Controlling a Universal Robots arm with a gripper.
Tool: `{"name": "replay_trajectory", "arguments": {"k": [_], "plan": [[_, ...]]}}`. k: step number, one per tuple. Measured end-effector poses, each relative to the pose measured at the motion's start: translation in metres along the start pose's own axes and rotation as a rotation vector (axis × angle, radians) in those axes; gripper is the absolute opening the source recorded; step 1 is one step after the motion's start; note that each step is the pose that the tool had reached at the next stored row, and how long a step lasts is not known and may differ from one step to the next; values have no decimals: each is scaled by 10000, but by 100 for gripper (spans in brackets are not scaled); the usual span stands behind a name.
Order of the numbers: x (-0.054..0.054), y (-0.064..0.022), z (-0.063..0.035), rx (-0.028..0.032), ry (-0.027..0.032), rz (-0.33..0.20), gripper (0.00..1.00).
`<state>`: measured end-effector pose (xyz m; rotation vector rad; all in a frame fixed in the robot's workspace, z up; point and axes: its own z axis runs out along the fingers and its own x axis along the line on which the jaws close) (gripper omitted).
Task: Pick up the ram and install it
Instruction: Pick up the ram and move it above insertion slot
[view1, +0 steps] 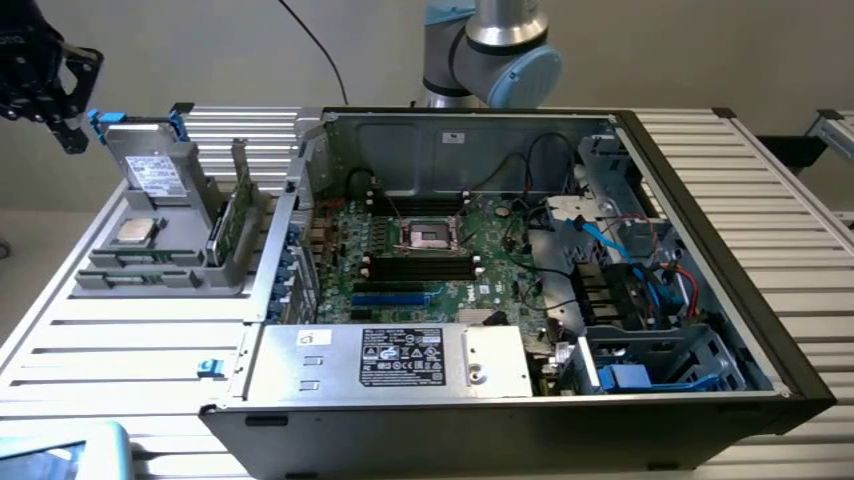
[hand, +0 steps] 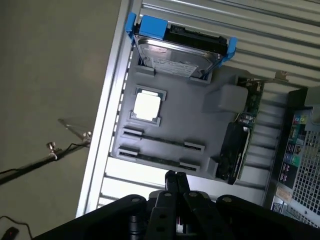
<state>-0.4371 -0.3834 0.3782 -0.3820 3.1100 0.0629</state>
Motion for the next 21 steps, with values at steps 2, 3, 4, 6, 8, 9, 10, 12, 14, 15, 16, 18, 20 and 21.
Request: {"name": "replay_trajectory", "arguments": {"k": [2,3,4,6,8,9,10,12,14,15,16,18,20,21], "plan": [[0,0,2,-4,14,-359,11],[0,0,3,-7,20,-539,11],[0,0,5,-9,27,-728,11],[0,0,7,-13,42,-1088,11],[0,0,9,-18,56,-1448,11],[0,0,10,-20,63,-1633,11],[0,0,10,-22,71,-1813,11],[0,0,12,-27,85,-2183,11],[0,0,13,-31,99,-2542,11],[0,0,14,-34,106,-2722,11],[0,-1,15,-36,112,-2896,11],[0,-1,16,-40,128,-3272,11],[0,-1,17,-45,141,-3632,11],[0,-1,17,-47,148,-3811,11]]}}
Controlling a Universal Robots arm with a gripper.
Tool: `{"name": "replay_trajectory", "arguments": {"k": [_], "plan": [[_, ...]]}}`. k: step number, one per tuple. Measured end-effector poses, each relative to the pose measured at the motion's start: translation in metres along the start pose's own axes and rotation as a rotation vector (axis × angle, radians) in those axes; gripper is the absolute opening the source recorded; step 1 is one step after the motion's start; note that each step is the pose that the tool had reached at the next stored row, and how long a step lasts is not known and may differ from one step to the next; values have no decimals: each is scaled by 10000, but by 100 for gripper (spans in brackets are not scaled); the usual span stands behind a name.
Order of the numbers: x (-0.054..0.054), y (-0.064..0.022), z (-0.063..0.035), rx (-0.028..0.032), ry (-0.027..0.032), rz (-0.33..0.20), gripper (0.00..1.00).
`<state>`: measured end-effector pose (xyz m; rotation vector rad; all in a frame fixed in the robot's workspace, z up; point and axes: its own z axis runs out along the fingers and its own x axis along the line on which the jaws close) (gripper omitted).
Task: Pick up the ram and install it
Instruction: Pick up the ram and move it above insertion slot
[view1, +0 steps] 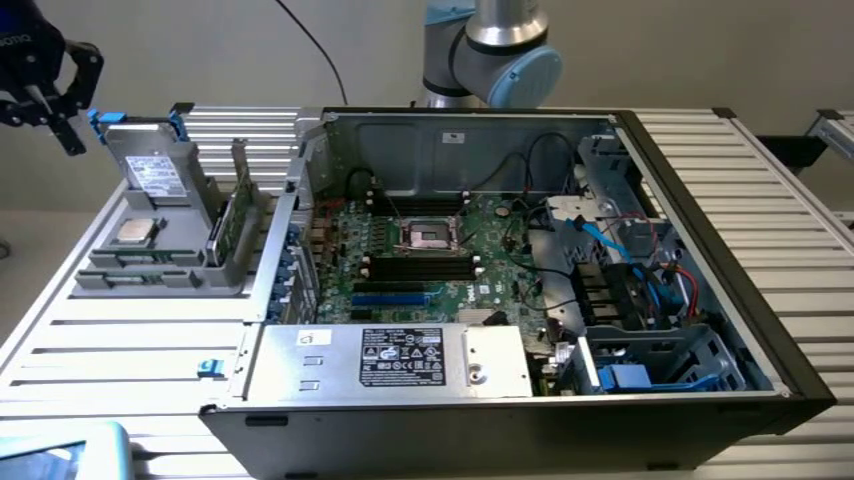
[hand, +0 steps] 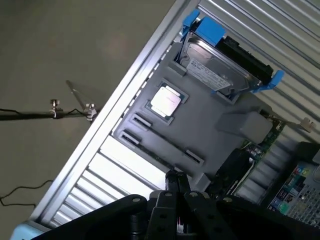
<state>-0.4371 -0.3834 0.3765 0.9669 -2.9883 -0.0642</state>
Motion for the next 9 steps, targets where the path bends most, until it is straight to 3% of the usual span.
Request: {"name": "replay_trajectory", "arguments": {"k": [9], "plan": [[0,0,3,-20,63,-1644,11]]}}
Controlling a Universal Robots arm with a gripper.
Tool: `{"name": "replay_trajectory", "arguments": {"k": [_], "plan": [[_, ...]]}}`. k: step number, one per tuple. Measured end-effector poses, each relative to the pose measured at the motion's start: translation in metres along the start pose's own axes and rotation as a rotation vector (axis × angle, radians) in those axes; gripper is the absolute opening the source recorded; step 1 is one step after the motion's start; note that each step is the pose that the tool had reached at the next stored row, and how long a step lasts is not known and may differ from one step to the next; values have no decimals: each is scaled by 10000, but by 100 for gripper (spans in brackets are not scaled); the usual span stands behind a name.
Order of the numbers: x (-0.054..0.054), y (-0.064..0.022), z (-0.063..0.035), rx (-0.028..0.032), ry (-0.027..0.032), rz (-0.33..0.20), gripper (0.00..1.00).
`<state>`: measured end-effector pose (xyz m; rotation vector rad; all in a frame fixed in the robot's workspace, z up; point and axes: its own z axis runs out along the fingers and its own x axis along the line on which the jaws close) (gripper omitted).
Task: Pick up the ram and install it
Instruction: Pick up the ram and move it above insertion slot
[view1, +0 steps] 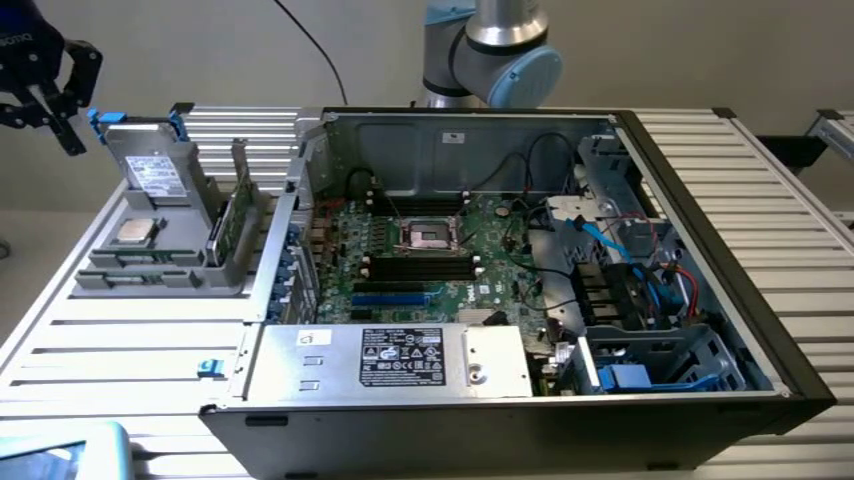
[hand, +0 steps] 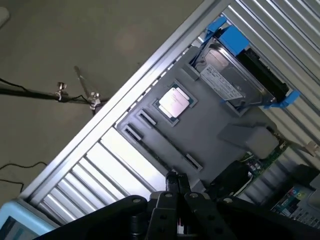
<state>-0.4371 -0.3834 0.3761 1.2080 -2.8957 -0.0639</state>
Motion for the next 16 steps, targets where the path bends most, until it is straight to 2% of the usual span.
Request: {"name": "replay_trajectory", "arguments": {"k": [8,16], "plan": [[0,-1,2,-8,69,-1450,11],[0,0,1,153,330,-2815,11]]}}
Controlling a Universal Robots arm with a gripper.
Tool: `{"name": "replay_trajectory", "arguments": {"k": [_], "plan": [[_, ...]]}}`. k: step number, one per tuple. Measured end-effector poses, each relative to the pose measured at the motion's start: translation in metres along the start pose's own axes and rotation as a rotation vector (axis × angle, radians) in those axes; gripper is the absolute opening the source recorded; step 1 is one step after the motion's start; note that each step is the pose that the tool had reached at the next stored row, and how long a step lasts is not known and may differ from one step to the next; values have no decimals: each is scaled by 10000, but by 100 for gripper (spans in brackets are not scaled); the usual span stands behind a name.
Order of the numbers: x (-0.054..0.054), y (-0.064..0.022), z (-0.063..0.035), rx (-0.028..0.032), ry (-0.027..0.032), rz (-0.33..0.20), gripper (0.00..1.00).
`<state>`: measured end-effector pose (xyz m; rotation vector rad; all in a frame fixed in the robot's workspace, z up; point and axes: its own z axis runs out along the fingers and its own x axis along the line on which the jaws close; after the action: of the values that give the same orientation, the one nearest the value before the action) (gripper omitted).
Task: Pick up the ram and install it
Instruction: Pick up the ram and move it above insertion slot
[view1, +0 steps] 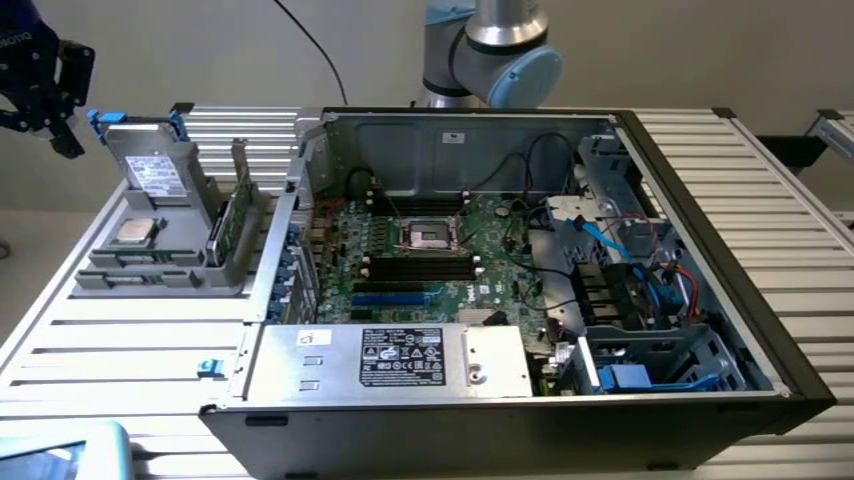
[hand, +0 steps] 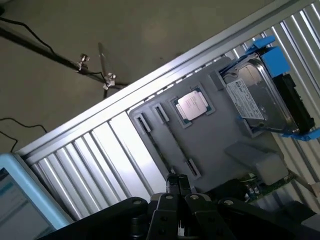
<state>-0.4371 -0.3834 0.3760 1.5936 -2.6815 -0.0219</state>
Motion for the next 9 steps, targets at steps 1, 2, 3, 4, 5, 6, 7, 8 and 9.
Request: {"name": "replay_trajectory", "arguments": {"k": [1,2,3,4,5,6,7,8,9], "plan": [[0,0,1,15,25,-178,11],[0,0,1,27,45,-358,11],[0,0,1,37,65,-547,11],[0,0,1,46,83,-727,11],[0,0,0,55,100,-906,11],[0,0,1,65,111,-1086,11],[1,0,1,74,119,-1266,11],[0,0,2,84,122,-1456,11],[0,0,3,97,122,-1636,11]]}}
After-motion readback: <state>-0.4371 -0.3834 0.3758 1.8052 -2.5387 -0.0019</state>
